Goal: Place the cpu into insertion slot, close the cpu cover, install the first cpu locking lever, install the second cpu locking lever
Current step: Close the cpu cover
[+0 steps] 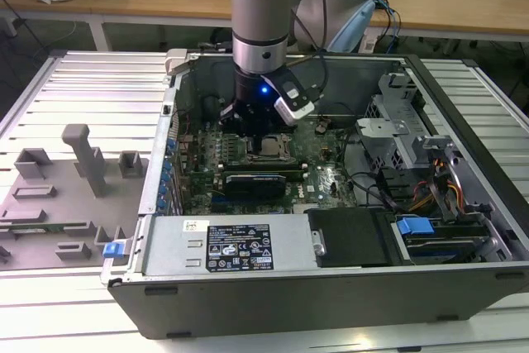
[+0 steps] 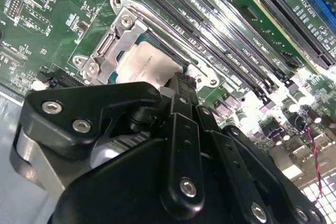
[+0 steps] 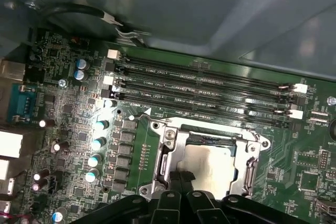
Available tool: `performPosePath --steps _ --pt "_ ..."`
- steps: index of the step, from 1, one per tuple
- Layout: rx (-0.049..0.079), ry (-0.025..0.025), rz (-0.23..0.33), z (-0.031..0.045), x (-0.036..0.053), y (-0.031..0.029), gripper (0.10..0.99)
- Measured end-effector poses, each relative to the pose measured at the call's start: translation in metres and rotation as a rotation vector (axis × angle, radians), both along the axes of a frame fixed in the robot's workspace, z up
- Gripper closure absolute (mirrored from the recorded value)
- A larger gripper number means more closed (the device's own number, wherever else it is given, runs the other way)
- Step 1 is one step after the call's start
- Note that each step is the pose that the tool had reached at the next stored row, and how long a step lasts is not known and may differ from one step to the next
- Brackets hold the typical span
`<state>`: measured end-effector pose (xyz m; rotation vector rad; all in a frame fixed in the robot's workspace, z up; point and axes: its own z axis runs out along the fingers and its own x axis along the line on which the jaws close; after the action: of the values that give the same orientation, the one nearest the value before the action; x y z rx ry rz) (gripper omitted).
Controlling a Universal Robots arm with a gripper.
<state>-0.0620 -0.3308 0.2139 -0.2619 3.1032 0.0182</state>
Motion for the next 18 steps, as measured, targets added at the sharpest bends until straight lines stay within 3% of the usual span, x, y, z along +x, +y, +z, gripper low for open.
performPosePath --steps 3,7,12,18 --pt "0.004 0.0001 0.000 0.0000 -0.0064 0.0002 0.980" --pt "0.051 0.0000 0.000 -0.0016 -0.0083 0.0003 0.980" --pt "0.051 0.0012 0.000 -0.0074 -0.0083 0.0002 0.980" --pt "0.052 0.0012 0.000 -0.0083 -0.0055 0.0002 0.980"
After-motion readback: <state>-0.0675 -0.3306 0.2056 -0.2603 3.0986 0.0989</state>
